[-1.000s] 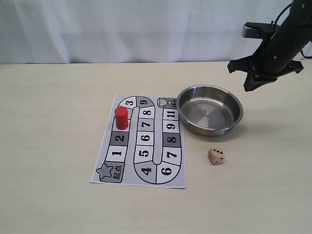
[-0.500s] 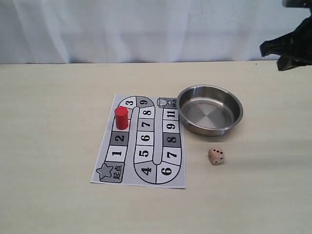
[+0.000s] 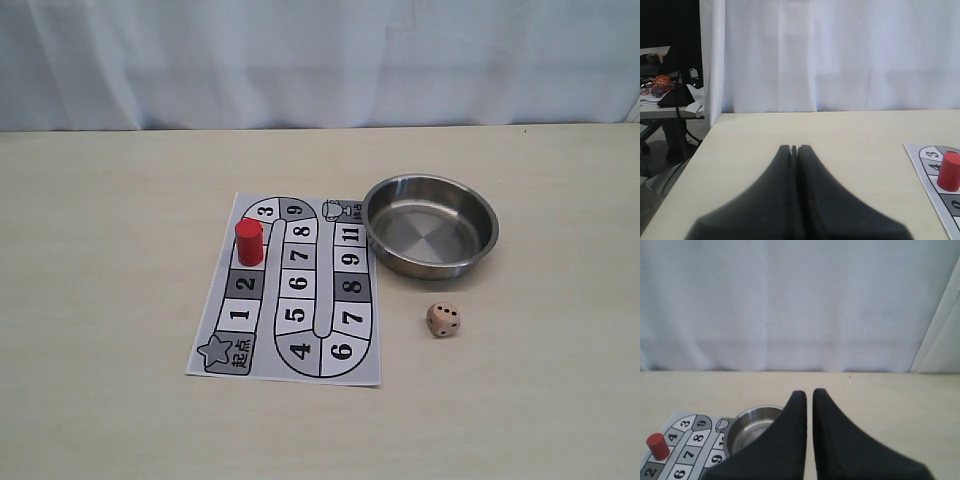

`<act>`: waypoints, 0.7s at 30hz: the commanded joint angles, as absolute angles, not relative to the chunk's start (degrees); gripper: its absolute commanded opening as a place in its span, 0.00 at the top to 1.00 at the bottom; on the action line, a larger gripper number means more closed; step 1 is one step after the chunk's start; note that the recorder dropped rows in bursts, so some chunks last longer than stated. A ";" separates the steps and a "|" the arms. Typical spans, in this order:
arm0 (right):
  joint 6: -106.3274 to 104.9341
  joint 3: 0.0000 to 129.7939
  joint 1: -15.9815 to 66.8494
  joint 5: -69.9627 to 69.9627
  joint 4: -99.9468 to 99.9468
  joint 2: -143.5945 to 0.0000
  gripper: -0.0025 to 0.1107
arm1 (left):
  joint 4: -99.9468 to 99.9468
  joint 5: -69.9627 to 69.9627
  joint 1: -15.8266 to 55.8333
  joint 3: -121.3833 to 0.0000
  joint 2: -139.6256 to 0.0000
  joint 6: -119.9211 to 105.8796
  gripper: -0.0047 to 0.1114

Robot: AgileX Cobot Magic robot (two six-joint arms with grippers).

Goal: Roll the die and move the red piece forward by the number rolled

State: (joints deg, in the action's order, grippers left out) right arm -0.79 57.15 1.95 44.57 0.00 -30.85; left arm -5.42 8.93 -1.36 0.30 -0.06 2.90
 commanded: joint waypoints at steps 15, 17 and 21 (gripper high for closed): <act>-0.39 38.57 1.55 35.81 -0.87 0.00 0.94 | -5.35 8.13 -1.36 0.00 0.00 3.03 0.96; -0.39 38.43 1.55 36.22 -0.87 0.00 0.94 | -5.35 8.13 -1.36 0.00 0.00 3.03 0.96; -0.39 35.49 1.55 33.93 -0.87 0.00 0.94 | -5.35 8.13 -1.36 0.00 0.00 3.03 0.96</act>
State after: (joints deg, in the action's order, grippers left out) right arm -0.44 37.72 1.95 35.73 -0.53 -0.22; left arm -5.42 8.93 -1.36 0.30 -0.06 2.90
